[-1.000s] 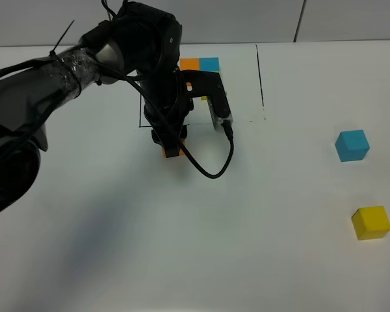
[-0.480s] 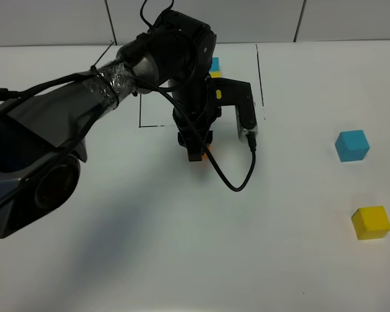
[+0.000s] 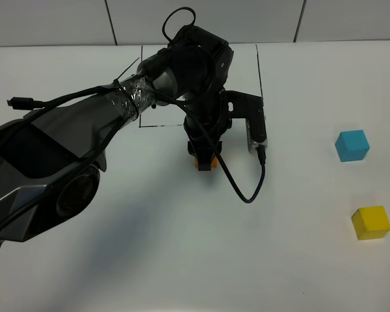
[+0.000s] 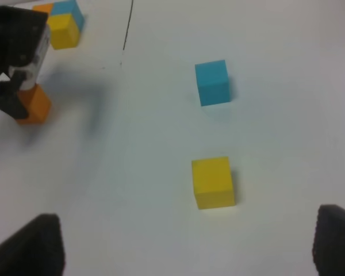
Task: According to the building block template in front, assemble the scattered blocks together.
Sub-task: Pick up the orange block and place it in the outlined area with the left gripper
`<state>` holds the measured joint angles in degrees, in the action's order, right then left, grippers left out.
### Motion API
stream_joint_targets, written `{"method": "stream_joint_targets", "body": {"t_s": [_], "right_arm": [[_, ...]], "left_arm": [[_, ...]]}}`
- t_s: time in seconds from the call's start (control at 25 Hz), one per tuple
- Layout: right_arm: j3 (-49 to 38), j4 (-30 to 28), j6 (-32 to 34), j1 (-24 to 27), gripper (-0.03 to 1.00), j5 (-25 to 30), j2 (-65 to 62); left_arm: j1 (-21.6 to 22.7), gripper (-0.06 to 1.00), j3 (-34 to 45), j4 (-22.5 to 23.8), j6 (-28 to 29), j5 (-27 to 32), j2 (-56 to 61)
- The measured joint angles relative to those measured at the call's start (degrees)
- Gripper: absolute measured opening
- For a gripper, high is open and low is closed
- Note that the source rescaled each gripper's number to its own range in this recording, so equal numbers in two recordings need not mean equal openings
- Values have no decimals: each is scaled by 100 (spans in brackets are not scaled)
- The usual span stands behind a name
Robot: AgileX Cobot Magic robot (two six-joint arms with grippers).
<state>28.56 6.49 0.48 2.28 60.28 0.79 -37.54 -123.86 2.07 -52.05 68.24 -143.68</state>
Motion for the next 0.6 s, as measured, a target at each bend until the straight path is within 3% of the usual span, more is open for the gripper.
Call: {"method": "stream_joint_targets", "body": {"t_s": [0.6], "right_arm": [[0,0,0,0,75,0,0]], "left_arm": [[0,0,1,0,169,5,0]]}}
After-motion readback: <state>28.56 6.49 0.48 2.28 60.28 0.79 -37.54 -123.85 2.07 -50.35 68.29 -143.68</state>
